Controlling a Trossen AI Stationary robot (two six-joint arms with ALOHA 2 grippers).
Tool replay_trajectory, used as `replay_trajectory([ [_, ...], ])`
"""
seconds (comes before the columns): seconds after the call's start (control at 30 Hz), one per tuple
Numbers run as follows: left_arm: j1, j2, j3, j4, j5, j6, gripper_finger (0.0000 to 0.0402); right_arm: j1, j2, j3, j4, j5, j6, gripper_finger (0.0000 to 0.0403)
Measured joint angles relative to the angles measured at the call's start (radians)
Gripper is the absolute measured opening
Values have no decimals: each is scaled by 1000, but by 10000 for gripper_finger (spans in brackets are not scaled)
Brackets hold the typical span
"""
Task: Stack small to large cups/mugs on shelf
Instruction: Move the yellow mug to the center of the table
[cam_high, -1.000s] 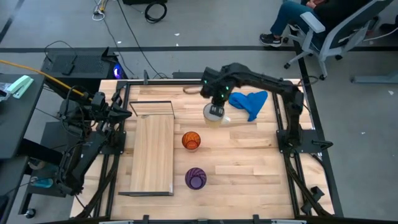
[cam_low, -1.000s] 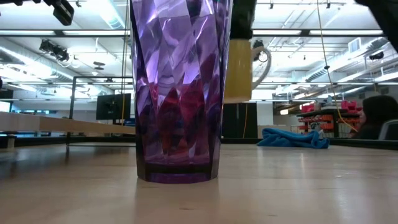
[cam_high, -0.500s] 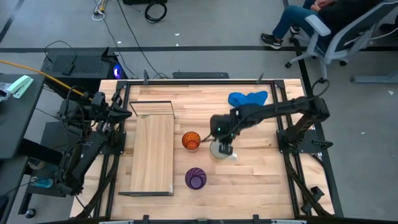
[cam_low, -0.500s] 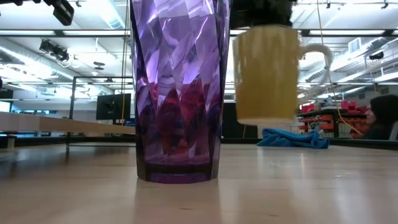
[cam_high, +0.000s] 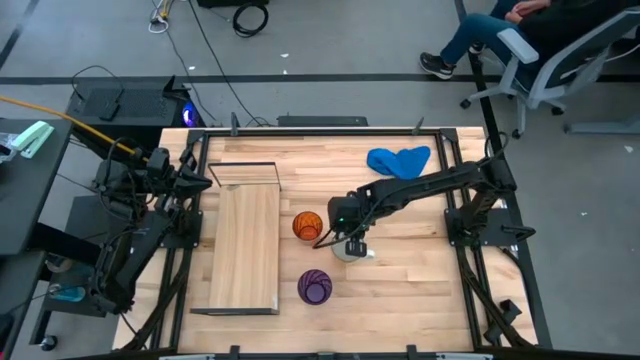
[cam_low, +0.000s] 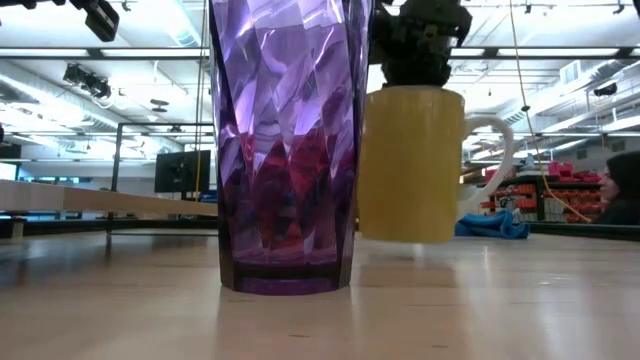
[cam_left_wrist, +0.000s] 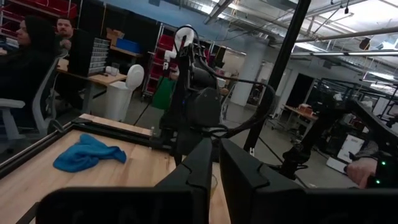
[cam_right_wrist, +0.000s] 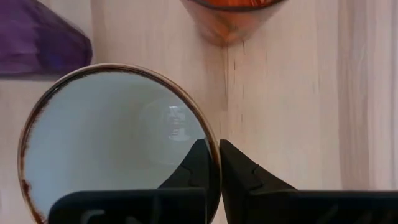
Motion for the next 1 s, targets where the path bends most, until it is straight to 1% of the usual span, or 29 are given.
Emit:
replay_trajectory([
  [0.4, 0, 0, 0, -8, 0, 1, 30, 33, 25, 0, 52, 0, -22, 16],
  [0.7, 0, 0, 0, -9, 0, 1, 38, 36, 54, 5, 61, -10, -28, 17],
  [0.77, 0, 0, 0, -9, 0, 1, 38, 35, 54, 5, 63, -9, -27, 30],
  [0.9, 0, 0, 0, -9, 0, 1, 39, 30, 53, 2, 66, -12, -18, 69],
  [1.0, 0, 0, 0, -9, 0, 1, 37, 30, 50, 2, 66, -12, -18, 88],
])
